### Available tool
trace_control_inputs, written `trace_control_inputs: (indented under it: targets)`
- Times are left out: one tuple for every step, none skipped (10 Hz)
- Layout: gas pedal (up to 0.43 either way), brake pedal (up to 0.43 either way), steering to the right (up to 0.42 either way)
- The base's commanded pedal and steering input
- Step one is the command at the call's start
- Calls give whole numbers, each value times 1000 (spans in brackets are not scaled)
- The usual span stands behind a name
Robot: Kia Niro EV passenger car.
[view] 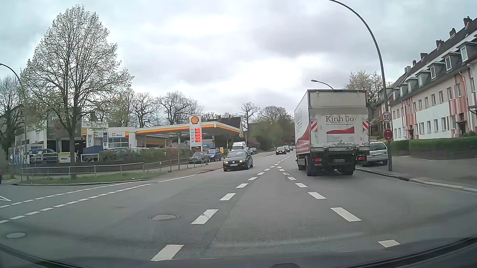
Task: Follow the waypoints while adhering to traffic rules and regulations
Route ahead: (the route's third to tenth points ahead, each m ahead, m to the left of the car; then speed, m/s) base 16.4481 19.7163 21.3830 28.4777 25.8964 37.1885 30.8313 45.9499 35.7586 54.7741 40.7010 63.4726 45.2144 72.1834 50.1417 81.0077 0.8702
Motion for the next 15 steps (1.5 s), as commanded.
trace_control_inputs:
  targets:
    - [0, 177, 3]
    - [0, 165, 2]
    - [0, 146, 1]
    - [0, 134, 1]
    - [0, 134, 1]
    - [0, 140, 0]
    - [0, 140, 0]
    - [0, 146, 0]
    - [0, 146, 0]
    - [0, 146, -1]
    - [0, 146, -2]
    - [0, 146, -3]
    - [0, 152, -3]
    - [0, 165, -4]
    - [0, 177, -4]
